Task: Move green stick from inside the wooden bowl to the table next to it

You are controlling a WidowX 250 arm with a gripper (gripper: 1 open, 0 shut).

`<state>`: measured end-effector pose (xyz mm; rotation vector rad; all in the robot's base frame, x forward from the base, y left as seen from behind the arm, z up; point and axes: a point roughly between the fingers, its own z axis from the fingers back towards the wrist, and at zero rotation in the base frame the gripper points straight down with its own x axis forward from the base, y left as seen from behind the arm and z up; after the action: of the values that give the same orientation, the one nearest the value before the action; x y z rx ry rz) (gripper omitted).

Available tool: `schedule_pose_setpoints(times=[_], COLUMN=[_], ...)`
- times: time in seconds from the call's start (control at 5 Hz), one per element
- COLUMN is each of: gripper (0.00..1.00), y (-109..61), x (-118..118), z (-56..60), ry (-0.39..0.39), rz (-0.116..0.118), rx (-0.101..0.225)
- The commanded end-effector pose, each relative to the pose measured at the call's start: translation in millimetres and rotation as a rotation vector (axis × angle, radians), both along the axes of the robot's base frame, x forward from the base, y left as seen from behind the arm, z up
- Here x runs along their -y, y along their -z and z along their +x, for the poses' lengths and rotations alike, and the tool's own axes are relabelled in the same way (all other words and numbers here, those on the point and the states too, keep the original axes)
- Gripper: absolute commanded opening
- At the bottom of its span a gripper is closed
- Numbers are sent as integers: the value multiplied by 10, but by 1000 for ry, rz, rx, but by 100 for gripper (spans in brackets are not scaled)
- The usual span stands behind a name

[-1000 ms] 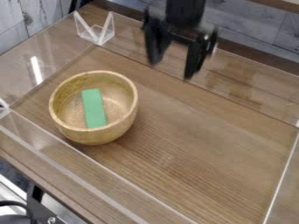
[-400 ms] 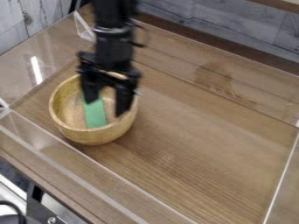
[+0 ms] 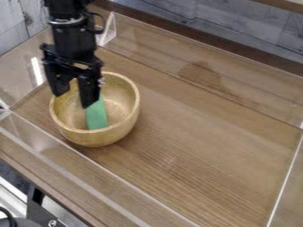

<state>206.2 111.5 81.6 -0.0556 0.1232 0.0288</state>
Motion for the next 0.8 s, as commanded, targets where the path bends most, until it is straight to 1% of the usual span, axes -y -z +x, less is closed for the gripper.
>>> schedule_pose_setpoints(times=[0.0,0.4,0.6], gripper=[100,100,100], y=[-204,-284,-271], x=[-39,5,9], z=[103,124,123], ry=[-12,-39,-54], rz=[24,14,13], rx=[89,121,126])
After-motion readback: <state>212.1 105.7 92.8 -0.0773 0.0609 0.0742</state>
